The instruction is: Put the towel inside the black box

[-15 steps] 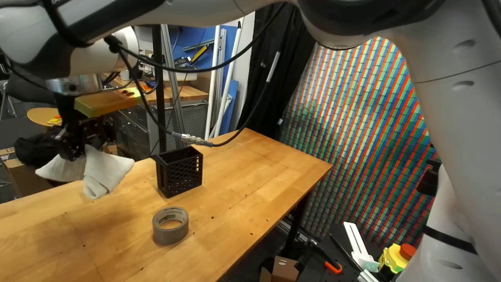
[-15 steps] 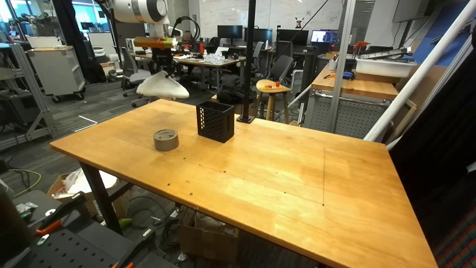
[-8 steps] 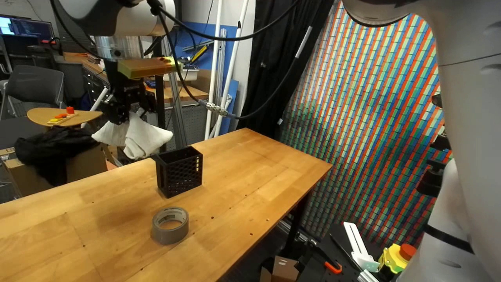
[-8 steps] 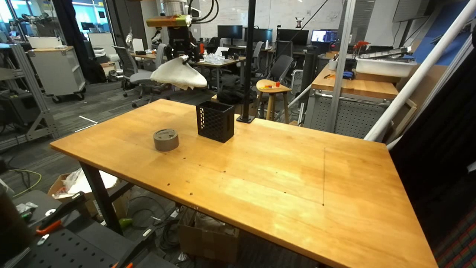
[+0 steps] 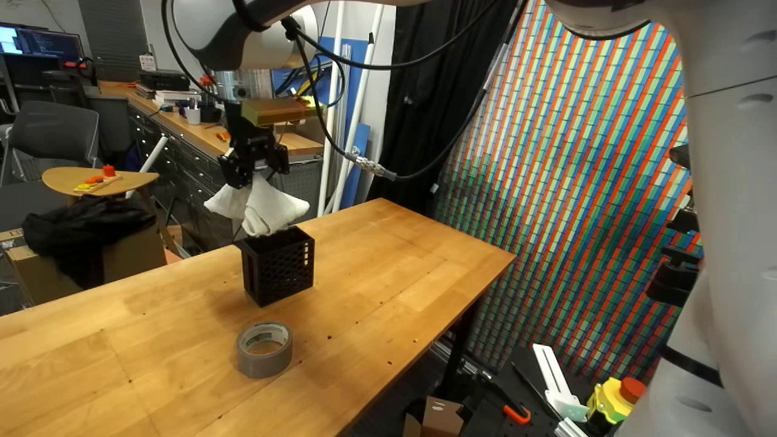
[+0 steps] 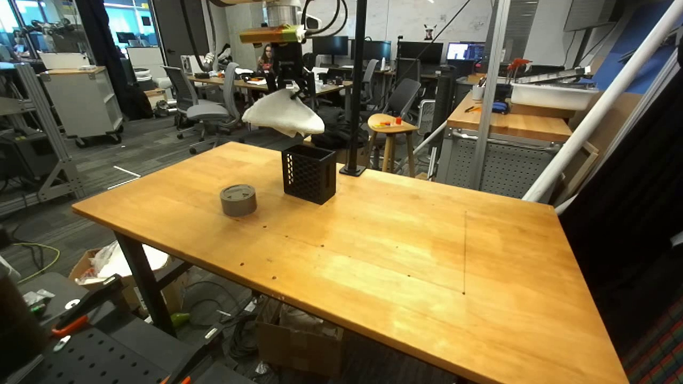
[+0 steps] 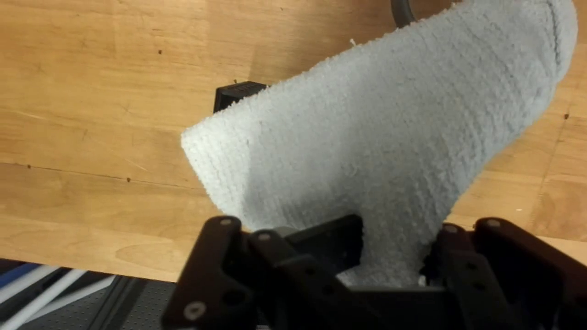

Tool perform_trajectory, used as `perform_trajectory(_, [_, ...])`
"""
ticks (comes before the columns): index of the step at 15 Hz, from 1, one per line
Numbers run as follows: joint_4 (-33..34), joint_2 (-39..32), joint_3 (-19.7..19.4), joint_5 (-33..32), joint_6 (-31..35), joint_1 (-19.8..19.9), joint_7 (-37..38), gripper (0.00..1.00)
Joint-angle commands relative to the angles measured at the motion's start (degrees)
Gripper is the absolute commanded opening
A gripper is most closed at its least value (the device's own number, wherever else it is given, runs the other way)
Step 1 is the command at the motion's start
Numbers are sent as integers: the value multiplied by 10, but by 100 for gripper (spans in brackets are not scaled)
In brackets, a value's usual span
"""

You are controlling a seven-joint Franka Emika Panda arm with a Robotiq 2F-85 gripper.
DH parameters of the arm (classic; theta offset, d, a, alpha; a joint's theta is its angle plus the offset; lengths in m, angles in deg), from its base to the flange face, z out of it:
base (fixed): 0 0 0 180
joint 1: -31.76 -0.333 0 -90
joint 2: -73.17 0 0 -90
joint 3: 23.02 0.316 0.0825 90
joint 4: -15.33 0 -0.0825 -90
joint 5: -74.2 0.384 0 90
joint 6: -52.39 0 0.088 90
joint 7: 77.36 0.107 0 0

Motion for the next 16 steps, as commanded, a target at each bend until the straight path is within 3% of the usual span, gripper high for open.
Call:
perform_trajectory(1, [-40, 15, 1, 18, 38, 17, -13, 3])
perform_trajectory(9, [-90, -5, 15, 79, 125, 39, -52, 2])
perform_trajectory(16, [-138, -25, 41, 172, 180, 63, -105, 2])
